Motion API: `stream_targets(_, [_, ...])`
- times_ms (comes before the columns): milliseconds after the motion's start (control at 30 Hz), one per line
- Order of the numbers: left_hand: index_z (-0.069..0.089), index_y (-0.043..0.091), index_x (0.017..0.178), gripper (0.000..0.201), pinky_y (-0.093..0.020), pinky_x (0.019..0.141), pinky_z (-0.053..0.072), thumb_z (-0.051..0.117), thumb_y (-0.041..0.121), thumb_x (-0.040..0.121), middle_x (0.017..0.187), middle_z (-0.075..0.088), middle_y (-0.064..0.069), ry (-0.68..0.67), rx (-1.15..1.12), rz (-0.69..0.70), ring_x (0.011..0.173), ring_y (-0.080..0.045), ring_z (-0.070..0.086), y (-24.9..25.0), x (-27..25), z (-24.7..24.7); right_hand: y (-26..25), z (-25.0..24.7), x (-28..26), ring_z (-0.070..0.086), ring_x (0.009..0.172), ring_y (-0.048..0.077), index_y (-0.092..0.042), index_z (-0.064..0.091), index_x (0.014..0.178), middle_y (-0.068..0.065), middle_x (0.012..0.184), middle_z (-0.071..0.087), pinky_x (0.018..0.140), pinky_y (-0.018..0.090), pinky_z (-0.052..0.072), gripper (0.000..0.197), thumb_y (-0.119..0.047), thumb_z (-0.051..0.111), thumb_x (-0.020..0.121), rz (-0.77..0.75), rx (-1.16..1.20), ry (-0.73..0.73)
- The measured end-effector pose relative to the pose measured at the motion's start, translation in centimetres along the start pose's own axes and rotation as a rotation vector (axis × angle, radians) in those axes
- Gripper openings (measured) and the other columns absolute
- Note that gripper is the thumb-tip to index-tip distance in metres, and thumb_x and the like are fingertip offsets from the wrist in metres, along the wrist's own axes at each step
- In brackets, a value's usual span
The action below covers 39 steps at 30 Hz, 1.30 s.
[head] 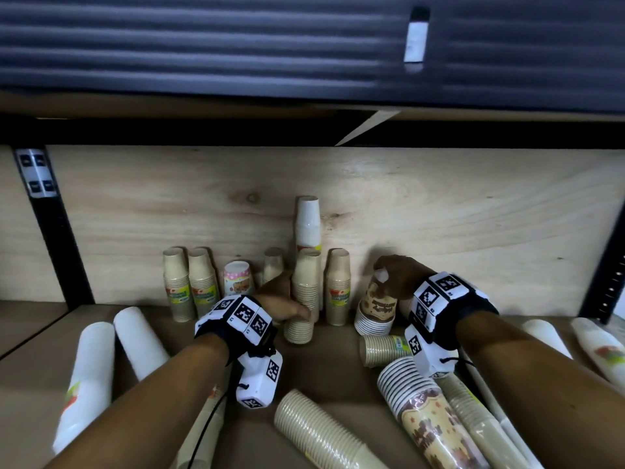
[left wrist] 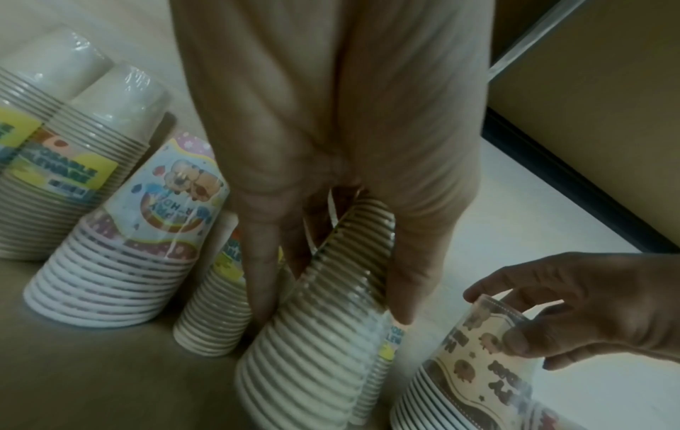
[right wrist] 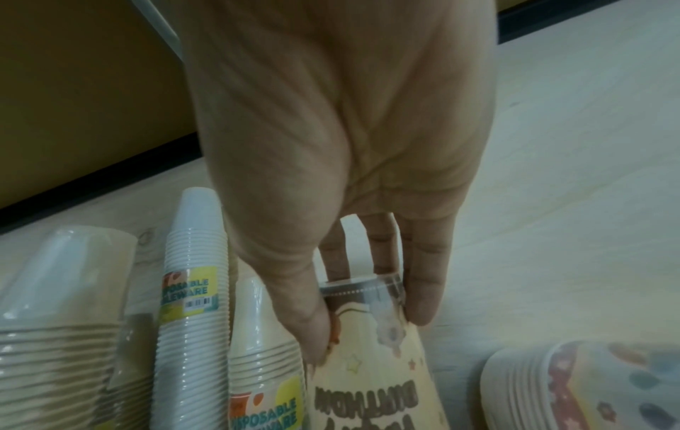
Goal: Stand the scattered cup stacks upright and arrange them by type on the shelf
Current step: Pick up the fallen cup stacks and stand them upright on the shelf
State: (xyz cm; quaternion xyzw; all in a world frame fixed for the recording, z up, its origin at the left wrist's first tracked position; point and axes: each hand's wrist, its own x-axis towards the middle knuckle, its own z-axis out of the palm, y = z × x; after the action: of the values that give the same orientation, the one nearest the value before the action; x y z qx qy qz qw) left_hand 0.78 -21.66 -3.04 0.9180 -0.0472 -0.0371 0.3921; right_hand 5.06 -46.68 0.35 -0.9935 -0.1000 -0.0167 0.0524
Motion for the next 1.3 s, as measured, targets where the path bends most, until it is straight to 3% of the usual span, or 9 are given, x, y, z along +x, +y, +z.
stream_targets(233, [0.017,0.024,0.144,0.099,-0.039,0.087,0.054,0.077,0.011,0.068,0.121,0.055,-0.007,0.009,0.013,-0.011,0.108,-0.025,0.057,-0.1,0.3,0.1,-0.5,0.2,0.3,0.037,0.137,0.024,-0.013,0.049,0.139,0.006,0.151,0.036,0.111,0.034,0.035,0.056,-0.036,0.061,0.090,-0.065,-0.017,-0.016])
stream_targets(367, [0.024,0.032,0.135,0.103,-0.043,0.081,0.058,0.075,0.029,0.046,0.114,0.055,-0.004,-0.009,0.055,-0.030,0.102,-0.026,0.059,-0.3,0.1,0.5,-0.4,0.3,0.4,0.039,0.135,0.022,-0.012,0.049,0.139,0.004,0.150,0.039,0.108,0.030,0.034,0.052,-0.032,0.059,0.092,-0.067,-0.009,0.000])
stream_targets(533, [0.033,0.032,0.126,0.093,-0.044,0.085,0.057,0.083,0.036,0.048,0.116,0.057,0.000,0.017,-0.061,-0.027,0.107,-0.024,0.059,-0.9,0.3,0.9,-0.4,0.3,0.4,0.041,0.133,0.023,-0.012,0.047,0.140,0.006,0.148,0.042,0.105,0.031,0.036,0.056,-0.030,0.062,0.090,-0.039,0.041,0.014])
stream_targets(667, [0.048,0.028,0.099,0.050,-0.021,0.066,0.053,0.086,0.030,0.067,0.095,0.063,0.008,0.143,-0.162,0.065,0.085,-0.006,0.062,-0.2,0.4,0.3,-0.8,0.2,0.2,0.035,0.137,0.025,-0.017,0.050,0.138,0.004,0.152,0.036,0.109,0.032,0.031,0.048,-0.035,0.055,0.094,-0.024,0.031,-0.011])
stream_targets(800, [0.057,0.025,0.108,0.051,-0.031,0.085,0.053,0.084,0.033,0.065,0.104,0.066,0.004,0.186,-0.032,0.109,0.096,-0.014,0.063,-0.2,0.4,-1.1,-0.9,0.4,0.3,0.040,0.129,0.029,-0.025,0.054,0.132,0.005,0.146,0.042,0.103,0.035,0.038,0.043,-0.041,0.054,0.092,0.010,0.035,0.006])
stream_targets(1000, [0.057,0.027,0.124,0.056,-0.023,0.085,0.048,0.079,0.027,0.073,0.116,0.058,0.010,0.141,-0.025,0.146,0.106,-0.008,0.056,0.0,0.0,-1.8,-1.2,0.1,0.1,0.047,0.123,0.027,-0.027,0.056,0.127,0.008,0.136,0.050,0.090,0.032,0.044,0.041,-0.038,0.060,0.088,0.028,0.057,0.017])
stream_targets(1067, [0.061,0.024,0.116,0.052,-0.029,0.089,0.052,0.081,0.037,0.070,0.110,0.065,0.008,0.190,-0.038,0.145,0.103,-0.011,0.061,-0.1,-0.1,-1.9,-1.3,0.2,0.1,0.047,0.124,0.027,-0.029,0.056,0.127,0.004,0.138,0.050,0.092,0.032,0.044,0.043,-0.041,0.061,0.086,0.026,0.058,0.018])
stream_targets(1233, [0.057,0.020,0.120,0.051,-0.016,0.076,0.049,0.077,0.012,0.073,0.112,0.063,0.004,0.168,-0.099,0.148,0.106,-0.013,0.060,0.1,-0.1,-2.3,-1.5,-0.2,-0.4,0.050,0.124,0.024,-0.020,0.055,0.130,0.006,0.137,0.052,0.095,0.030,0.042,0.040,-0.032,0.059,0.091,-0.001,0.065,0.044])
stream_targets(1300, [0.058,0.022,0.119,0.051,-0.023,0.081,0.052,0.079,0.025,0.072,0.112,0.063,0.005,0.168,-0.082,0.148,0.106,-0.012,0.060,0.3,-0.1,-2.3,-1.4,-0.1,-0.4,0.046,0.129,0.023,-0.020,0.052,0.133,0.006,0.142,0.049,0.101,0.030,0.039,0.042,-0.031,0.056,0.093,-0.008,0.053,0.082])
